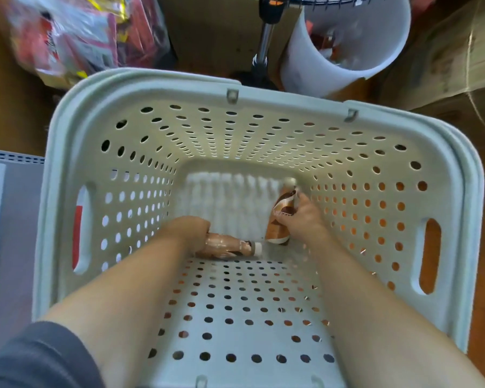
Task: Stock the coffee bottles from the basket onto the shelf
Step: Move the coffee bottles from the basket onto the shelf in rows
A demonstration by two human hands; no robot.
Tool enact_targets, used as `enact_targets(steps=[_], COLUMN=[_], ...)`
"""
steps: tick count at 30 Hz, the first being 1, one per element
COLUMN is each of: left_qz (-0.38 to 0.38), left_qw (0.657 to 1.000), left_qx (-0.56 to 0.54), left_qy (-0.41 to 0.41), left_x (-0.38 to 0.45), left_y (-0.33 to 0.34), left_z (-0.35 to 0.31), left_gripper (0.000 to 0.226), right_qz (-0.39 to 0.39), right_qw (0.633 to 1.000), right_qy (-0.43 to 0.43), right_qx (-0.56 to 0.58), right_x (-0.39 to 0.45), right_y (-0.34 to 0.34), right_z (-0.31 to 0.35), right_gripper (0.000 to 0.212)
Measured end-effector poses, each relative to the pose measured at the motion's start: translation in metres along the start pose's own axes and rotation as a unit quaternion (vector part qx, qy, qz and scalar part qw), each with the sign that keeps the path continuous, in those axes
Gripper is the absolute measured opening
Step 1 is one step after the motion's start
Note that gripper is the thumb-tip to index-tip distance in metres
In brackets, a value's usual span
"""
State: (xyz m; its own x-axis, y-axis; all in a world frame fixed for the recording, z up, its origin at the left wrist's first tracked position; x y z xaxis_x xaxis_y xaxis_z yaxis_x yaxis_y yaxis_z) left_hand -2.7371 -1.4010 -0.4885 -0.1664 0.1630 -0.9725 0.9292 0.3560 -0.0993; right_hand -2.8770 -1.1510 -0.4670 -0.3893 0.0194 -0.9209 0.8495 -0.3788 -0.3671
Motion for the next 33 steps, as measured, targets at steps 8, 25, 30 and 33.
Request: enact_targets(steps=[8, 25, 30, 33], left_qz=[-0.053, -0.018, -0.016, -0.014], left_qw=[0.996, 0.937, 0.907, 0.888], left_qx=[0.057, -0.337, -0.396, -0.435], left_qy=[0.034, 0.095, 0.141, 0.15], left_x=[0.013, 0.017, 0.023, 0.024], left_y=[0.009, -0.01, -0.007, -0.007], left_z=[-0.003, 0.002, -0.026, -0.031], left_gripper=[0.058, 0.055, 0.053, 0.053], right_qz=[0.071, 0.077, 0.099, 0.108], right_qw=[0.997, 0.993, 0.99, 0.989], right_qy=[-0.017, -0.032, -0.075, -0.085], right_qx=[0.032, 0.079, 0.068, 0.059], right_x=[0.008, 0.007, 0.006, 0.005], right_y=[0.032, 0.031, 0.04, 0.041], right_z=[0.008, 0.004, 0.011, 0.013], right_gripper=[0.076, 0.081, 0.075, 0.076])
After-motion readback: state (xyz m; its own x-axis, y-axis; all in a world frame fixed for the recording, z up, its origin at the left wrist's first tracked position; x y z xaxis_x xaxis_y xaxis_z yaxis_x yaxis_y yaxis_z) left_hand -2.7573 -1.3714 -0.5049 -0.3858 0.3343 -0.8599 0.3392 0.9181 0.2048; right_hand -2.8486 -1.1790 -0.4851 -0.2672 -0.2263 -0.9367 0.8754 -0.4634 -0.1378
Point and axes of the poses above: each hand's wrist, its own x-axis towards the middle knuckle, its own y-axis out of the palm, z = x × y, the point moved 3 cm from there along x, towards the middle knuckle, and after that the axes turned 12 degrees about z, right-handed, at the moved point
